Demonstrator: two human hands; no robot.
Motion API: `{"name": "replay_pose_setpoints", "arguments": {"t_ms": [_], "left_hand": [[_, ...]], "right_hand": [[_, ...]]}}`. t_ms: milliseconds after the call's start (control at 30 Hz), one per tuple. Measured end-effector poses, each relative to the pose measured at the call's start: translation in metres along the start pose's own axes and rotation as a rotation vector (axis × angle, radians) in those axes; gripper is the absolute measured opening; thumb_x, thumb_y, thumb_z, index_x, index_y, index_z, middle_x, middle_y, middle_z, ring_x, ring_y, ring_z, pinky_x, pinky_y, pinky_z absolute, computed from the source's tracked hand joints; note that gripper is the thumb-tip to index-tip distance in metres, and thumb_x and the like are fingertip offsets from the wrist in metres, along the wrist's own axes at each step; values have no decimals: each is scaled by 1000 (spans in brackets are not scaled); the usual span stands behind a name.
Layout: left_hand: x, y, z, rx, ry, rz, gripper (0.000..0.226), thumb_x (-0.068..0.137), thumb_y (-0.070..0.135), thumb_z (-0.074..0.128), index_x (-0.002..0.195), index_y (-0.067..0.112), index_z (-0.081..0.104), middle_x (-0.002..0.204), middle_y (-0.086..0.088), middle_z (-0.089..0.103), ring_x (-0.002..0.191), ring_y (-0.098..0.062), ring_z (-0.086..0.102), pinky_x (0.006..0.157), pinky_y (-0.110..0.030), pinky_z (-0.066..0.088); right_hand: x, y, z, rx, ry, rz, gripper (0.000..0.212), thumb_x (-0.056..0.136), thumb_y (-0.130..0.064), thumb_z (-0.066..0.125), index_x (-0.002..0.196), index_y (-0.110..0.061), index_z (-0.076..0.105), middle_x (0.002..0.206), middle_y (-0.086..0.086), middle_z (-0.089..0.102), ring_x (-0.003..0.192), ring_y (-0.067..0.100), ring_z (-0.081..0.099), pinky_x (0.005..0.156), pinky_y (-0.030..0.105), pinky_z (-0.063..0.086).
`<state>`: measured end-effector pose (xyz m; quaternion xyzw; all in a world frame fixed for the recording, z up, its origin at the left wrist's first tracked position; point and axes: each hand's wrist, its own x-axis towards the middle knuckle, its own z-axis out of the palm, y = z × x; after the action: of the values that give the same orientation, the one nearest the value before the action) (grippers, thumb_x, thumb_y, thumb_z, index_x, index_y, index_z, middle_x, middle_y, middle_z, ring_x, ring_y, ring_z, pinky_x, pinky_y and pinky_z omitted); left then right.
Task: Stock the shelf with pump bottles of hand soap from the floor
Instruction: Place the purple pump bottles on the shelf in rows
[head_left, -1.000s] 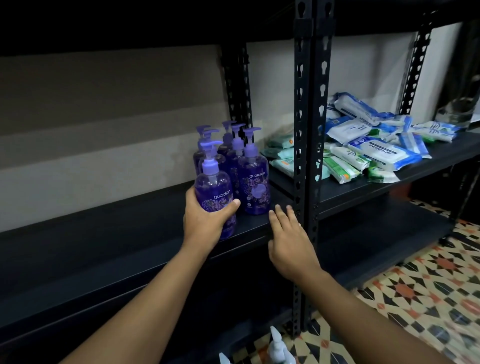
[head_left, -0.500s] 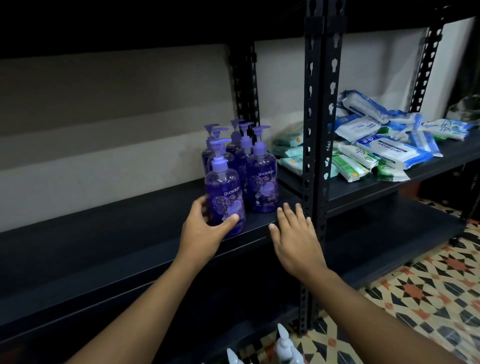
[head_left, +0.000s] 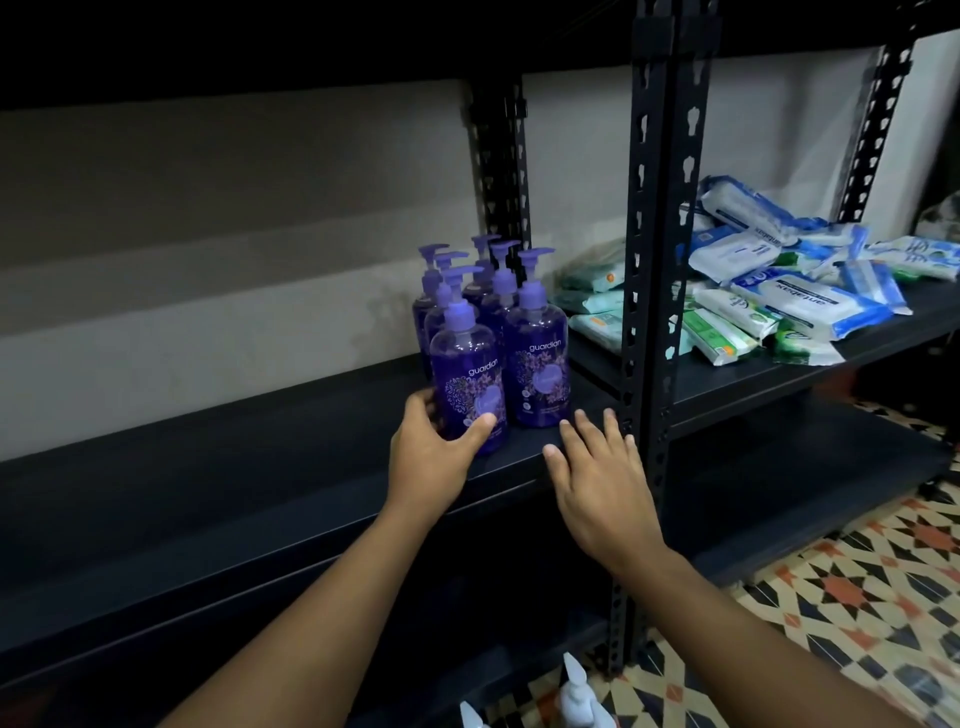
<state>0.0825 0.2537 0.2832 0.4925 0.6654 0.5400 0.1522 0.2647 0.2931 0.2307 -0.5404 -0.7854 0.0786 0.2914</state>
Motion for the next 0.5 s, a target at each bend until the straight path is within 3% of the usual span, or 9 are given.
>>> {"name": "replay_pose_setpoints", "arguments": {"t_ms": [233,367,500], "left_hand": [[11,3,4,23,-8,-11,62,81,41,81,134,22,56,101,20,60,94,-1,60,85,-17,44],[13,1,3,41,-64,2,51,85,42,78,131,30,60,95,30,59,88,12,57,81,-12,43],[16,0,3,51,-89,-8,57,84,48,77,134,29,59,114,17,63,109,-8,63,96,-26,50]], "right_hand": [[3,-2,3,-15,23,12,58,107,-51,21,156,-22,34,167,-2,22,156,21,-4,126,45,1],[3,-3,3,-13,26,20,58,107,-51,21,155,-21,35,166,-2,22,156,21,-3,126,45,2],[3,-3,3,-5,30,21,59,106,-51,21,155,-22,36,166,-2,23,156,21,-3,125,45,2]]}}
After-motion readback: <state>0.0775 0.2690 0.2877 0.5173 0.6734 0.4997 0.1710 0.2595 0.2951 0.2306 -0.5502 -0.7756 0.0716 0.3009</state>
